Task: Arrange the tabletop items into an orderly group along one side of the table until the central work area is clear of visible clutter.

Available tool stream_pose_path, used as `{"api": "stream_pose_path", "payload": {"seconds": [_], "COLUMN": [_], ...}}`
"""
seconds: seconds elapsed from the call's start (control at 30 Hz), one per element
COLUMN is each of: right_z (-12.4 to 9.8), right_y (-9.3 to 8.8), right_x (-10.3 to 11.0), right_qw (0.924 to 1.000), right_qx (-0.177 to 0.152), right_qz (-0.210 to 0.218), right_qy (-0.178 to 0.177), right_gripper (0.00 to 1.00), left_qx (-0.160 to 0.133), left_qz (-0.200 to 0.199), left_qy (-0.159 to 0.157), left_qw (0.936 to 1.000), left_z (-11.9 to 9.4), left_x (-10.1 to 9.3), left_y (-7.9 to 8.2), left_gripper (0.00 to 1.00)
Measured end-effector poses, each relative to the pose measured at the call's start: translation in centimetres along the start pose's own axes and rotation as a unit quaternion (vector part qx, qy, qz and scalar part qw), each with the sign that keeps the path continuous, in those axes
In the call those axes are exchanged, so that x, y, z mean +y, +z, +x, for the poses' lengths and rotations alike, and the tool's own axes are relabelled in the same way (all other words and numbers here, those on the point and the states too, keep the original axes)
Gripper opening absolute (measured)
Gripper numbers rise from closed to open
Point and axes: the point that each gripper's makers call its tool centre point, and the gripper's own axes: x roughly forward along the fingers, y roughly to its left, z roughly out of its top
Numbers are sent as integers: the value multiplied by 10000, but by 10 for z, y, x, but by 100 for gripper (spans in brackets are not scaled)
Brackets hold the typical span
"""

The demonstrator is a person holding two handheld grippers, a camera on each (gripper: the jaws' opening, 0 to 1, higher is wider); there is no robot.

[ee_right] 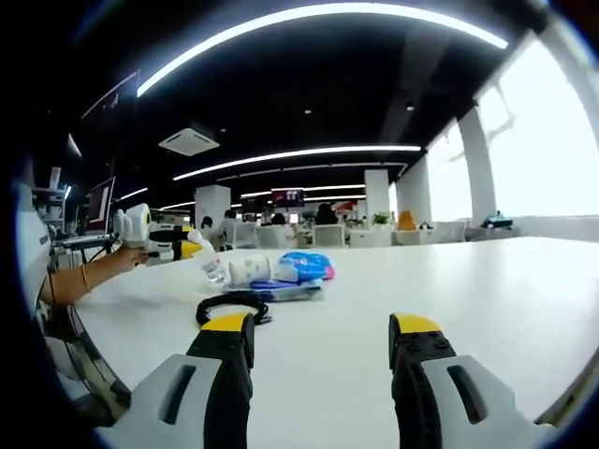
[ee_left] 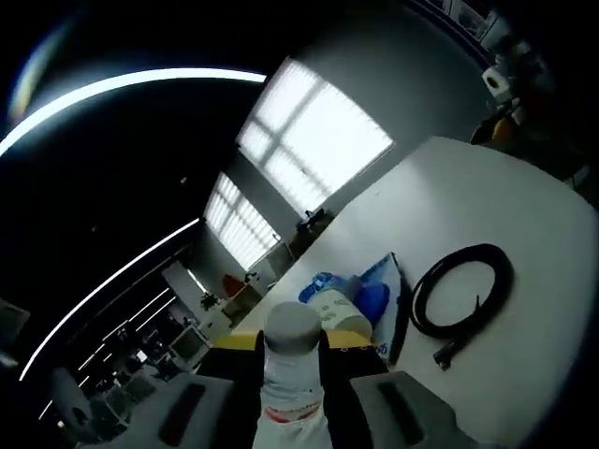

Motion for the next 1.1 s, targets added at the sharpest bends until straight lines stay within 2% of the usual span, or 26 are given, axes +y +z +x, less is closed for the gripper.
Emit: {"api": "stream_pose_path", "payload": {"seconds": [0.43,0.73,1.1], "right_z": [-2,-4,-2], "right_y": [0,0,1], "right_x": [-1,-2,-1], "right_qw": [10000,10000,10000], "right_qx": [-2,10,12], "right_qz": [28,14,-18], "right_qy": [-23,-52,-19], "right_gripper": [56,56,56], "left_qx": [178,233,323], "left_qz": [-10,-415,-650], "left_qy": [101,261,115], "left_qw": [9998,9985,9973], "left_z": [3,5,18], "left_x": [6,24,35], "left_y": [1,-2,-3], "left_gripper": [21,21,21]}}
